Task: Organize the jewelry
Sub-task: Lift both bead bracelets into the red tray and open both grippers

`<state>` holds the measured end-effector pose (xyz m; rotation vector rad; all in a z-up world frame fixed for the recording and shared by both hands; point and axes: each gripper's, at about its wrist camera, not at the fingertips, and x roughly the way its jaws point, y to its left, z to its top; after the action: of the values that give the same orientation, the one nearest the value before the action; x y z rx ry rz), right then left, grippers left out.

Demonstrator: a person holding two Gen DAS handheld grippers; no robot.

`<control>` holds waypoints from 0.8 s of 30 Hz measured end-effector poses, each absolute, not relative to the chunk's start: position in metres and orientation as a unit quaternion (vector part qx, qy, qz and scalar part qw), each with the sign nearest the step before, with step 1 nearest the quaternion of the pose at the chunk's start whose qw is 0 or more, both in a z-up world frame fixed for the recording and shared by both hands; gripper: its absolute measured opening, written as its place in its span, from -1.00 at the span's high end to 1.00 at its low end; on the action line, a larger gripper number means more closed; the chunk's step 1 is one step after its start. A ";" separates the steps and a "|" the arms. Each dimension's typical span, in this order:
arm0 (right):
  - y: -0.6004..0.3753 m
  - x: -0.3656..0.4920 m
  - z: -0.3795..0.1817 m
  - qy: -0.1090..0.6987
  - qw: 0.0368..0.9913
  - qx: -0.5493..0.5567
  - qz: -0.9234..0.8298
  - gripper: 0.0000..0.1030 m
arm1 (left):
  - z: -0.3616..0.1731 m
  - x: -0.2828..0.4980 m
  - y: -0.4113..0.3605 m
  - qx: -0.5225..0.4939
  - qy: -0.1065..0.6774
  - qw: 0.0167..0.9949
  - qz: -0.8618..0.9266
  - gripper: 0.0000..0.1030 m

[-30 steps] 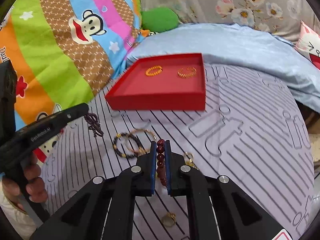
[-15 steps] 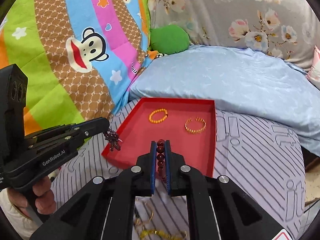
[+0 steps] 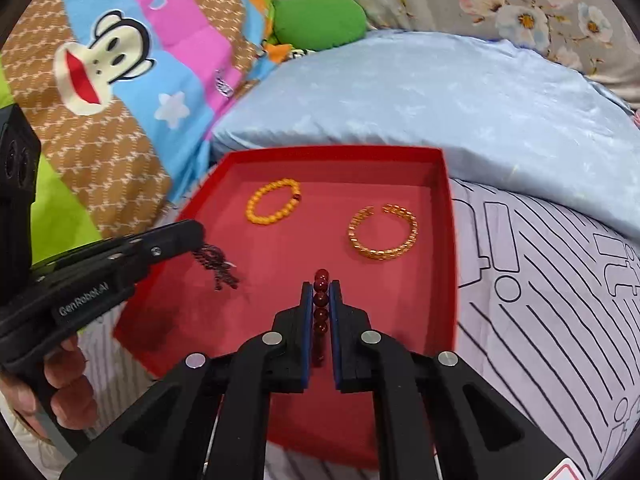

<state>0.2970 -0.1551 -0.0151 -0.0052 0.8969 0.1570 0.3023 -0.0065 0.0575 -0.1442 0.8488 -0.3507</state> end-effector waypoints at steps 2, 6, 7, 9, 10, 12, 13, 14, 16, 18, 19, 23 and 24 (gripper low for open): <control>-0.162 0.300 -0.017 0.429 0.901 -0.003 0.061 0.82 | 0.052 0.309 -0.003 -0.068 0.411 0.894 -0.167 0.94; -0.168 0.297 -0.009 0.412 0.910 -0.005 0.049 0.67 | 0.050 0.321 0.003 -0.065 0.406 0.900 -0.145 0.86; -0.168 0.294 -0.006 0.405 0.913 -0.009 0.046 0.60 | 0.051 0.323 0.005 -0.062 0.404 0.902 -0.137 0.75; -0.168 0.285 0.000 0.395 0.918 -0.011 0.046 0.49 | 0.056 0.323 0.010 -0.066 0.398 0.906 -0.129 0.65; -0.168 0.280 0.002 0.391 0.919 -0.010 0.047 0.45 | 0.058 0.322 0.012 -0.066 0.395 0.908 -0.126 0.64; -0.166 0.272 0.005 0.389 0.920 -0.012 0.051 0.43 | 0.063 0.315 0.016 -0.064 0.388 0.911 -0.122 0.63; -0.166 0.267 0.006 0.386 0.921 -0.014 0.050 0.41 | 0.065 0.310 0.017 -0.064 0.386 0.912 -0.120 0.61; -0.165 0.263 0.007 0.384 0.922 -0.016 0.051 0.38 | 0.066 0.306 0.017 -0.063 0.384 0.914 -0.120 0.60; -0.163 0.253 0.009 0.382 0.923 -0.019 0.053 0.36 | 0.070 0.293 0.018 -0.057 0.377 0.917 -0.118 0.60; -0.161 0.242 0.013 0.379 0.924 -0.020 0.055 0.36 | 0.072 0.279 0.019 -0.056 0.376 0.918 -0.117 0.60; -0.160 0.238 0.013 0.378 0.924 -0.022 0.056 0.34 | 0.073 0.274 0.020 -0.058 0.376 0.917 -0.120 0.60; -0.158 0.217 0.019 0.374 0.925 -0.025 0.055 0.33 | 0.075 0.248 0.023 -0.063 0.378 0.916 -0.122 0.60; -0.159 0.210 0.021 0.373 0.926 -0.022 0.056 0.33 | 0.076 0.240 0.023 -0.063 0.376 0.916 -0.122 0.60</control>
<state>0.2101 -0.1587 0.0206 -0.0451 0.7660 0.1151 0.2400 0.0234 0.0762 -0.1293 0.7741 -0.2515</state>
